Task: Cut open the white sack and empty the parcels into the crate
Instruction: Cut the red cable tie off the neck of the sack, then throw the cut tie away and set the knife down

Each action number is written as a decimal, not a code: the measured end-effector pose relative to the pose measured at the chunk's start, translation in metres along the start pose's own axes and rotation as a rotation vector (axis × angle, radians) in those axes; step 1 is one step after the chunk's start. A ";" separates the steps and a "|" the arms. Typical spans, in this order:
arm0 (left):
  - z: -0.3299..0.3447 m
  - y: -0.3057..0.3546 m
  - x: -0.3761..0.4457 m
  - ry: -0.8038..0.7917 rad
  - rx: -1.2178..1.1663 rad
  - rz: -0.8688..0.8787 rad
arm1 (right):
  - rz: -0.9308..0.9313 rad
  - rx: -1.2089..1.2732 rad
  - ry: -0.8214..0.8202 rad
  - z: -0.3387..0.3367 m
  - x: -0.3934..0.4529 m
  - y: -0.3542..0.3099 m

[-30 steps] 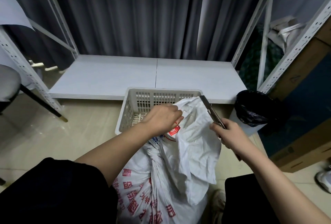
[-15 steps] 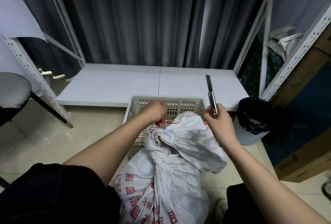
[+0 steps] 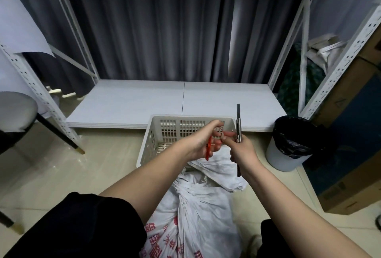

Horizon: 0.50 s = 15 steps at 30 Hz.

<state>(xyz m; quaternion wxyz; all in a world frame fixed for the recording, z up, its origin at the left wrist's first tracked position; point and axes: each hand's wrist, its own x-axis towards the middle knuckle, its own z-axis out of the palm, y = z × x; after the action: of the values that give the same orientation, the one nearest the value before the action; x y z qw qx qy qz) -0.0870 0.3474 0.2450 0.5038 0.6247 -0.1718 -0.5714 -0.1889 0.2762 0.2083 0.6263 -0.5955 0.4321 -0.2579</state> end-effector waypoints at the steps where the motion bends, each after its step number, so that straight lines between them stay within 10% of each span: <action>1: 0.005 -0.002 0.003 -0.023 -0.024 0.008 | 0.022 0.021 0.021 -0.004 0.005 0.001; 15: 0.085 -0.010 0.123 -0.058 0.275 0.162 | 0.085 0.176 0.186 -0.112 0.094 0.027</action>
<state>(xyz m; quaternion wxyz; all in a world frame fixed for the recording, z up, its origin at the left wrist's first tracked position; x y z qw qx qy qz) -0.1310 0.2180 0.1840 0.4527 0.6550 -0.3126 -0.5180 -0.2423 0.1428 0.1693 0.6438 -0.4928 0.4887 -0.3223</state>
